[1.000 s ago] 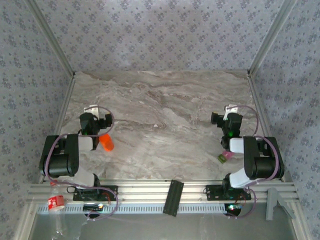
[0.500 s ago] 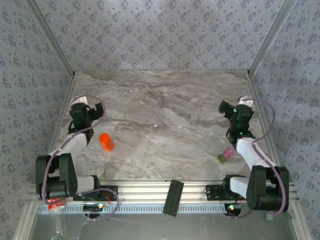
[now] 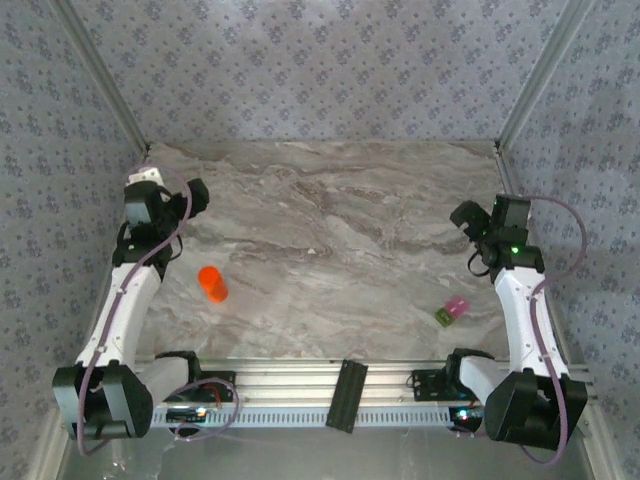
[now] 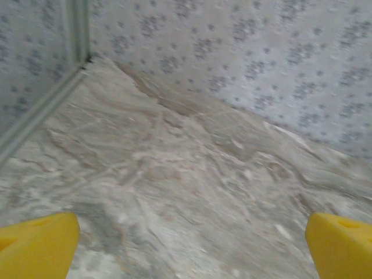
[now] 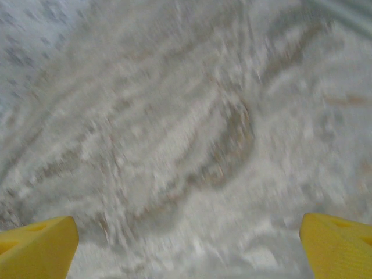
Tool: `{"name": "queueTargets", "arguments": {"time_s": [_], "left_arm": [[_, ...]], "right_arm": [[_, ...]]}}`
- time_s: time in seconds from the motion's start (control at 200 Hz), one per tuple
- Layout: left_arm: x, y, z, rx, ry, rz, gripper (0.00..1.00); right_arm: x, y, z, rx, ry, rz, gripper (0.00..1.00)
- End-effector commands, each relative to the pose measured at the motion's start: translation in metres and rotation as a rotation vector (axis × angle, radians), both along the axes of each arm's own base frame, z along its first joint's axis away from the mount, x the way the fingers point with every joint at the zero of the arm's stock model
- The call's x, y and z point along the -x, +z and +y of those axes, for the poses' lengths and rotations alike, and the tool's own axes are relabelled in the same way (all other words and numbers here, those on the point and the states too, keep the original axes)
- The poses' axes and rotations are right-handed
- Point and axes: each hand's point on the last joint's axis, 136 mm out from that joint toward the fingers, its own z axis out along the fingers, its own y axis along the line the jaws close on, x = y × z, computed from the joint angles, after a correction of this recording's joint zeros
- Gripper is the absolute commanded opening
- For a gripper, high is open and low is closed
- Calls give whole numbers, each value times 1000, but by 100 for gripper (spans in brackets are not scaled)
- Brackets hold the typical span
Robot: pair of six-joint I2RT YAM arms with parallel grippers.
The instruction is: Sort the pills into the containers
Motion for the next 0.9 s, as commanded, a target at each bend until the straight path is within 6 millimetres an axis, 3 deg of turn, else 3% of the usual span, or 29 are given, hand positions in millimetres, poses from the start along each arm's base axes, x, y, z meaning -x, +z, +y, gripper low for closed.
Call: {"name": "queueTargets", "arguments": {"time_s": [0.0,0.2,0.39,0.63,0.894], "left_arm": [[10,14,-34,73,-99,20,100],[10,25,-85,88,-221,0,100],[12,25,-128,65,-331,16,100],[10,17,-164,54,-418,39,99],[12,9,-171,47,-437,55,100]], "right_arm": [[49,-28,11,-70,-49,196,100],[92,-64,7,-78,-154,341,100],[107,-97,18,-131,-194,418,100],[98,-117,26,-99,-190,467,100],[66,-124,33,-29,-139,504,100]]}}
